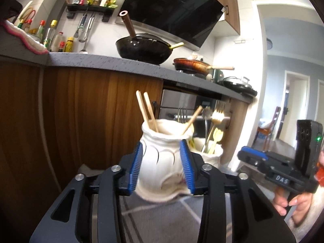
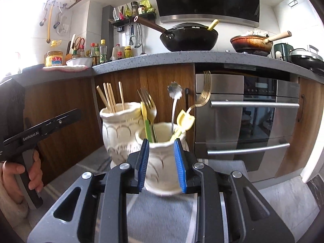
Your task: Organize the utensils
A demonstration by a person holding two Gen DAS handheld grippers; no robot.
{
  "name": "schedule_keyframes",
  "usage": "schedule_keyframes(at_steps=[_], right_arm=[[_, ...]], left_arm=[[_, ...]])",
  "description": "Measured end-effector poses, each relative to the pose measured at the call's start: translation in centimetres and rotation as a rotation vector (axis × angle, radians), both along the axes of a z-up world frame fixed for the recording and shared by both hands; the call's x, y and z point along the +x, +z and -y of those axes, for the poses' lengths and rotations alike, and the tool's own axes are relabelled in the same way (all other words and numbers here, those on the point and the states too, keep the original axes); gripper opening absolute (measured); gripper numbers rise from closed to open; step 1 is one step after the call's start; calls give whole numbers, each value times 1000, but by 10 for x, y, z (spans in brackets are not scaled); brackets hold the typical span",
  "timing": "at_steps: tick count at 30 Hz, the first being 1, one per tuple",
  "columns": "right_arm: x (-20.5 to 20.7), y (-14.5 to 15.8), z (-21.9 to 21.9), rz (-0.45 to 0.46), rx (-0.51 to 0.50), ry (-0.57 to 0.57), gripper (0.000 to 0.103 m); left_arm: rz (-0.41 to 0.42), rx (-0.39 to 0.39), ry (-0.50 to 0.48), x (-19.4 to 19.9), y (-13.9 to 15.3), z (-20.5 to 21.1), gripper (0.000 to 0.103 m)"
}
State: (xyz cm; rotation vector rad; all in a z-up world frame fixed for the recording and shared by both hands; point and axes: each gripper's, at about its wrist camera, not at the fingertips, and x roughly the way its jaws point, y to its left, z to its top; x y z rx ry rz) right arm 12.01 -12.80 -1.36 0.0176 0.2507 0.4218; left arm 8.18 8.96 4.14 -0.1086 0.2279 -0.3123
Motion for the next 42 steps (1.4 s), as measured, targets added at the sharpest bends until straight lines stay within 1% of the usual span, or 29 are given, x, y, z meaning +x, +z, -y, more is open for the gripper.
schedule_keyframes(at_steps=[1, 4, 6, 7, 9, 10, 11, 12, 14, 15, 17, 22, 24, 30, 35, 42], right_arm=[[-3, -2, 2, -7, -2, -3, 27], [-11, -6, 6, -19, -2, -9, 34], [-15, -9, 8, -16, -11, -17, 40], [-17, -10, 9, -12, -19, -21, 44], [-20, -10, 9, -4, -23, -14, 51], [-23, -10, 8, 5, -21, -1, 59], [-24, -11, 8, 14, -22, 8, 67], [-26, -11, 8, 24, -25, 12, 70], [-29, -11, 6, 48, -33, 10, 79], [-30, -11, 5, 61, -34, 9, 80], [-32, -12, 5, 84, -38, -2, 88], [-33, -11, 8, 95, -22, -22, 92], [-33, -11, 10, 95, -16, -31, 93], [-34, -10, 11, 107, -8, -34, 93], [-39, -10, 6, 131, -33, -32, 94], [-36, -10, 9, 115, -25, -43, 94]], left_arm=[[-4, 9, 4, -4, -2, 2, 44], [-11, 42, 17, -14, -7, 8, 50], [-13, 69, 31, -22, -11, 12, 60], [-13, 80, 36, -25, -12, 14, 61], [-13, 105, 49, -30, -16, 17, 67], [-10, 118, 57, -33, -17, 19, 69], [-6, 126, 64, -34, -17, 21, 74], [-1, 129, 69, -36, -18, 22, 79], [10, 133, 73, -38, -18, 24, 81], [12, 137, 76, -37, -18, 24, 84], [13, 143, 80, -37, -20, 26, 88], [29, 177, 110, -37, -24, 28, 94], [29, 172, 112, -37, -25, 27, 95], [27, 177, 116, -36, -25, 28, 96], [29, 182, 112, -36, -25, 29, 97], [26, 180, 119, -36, -25, 30, 97]])
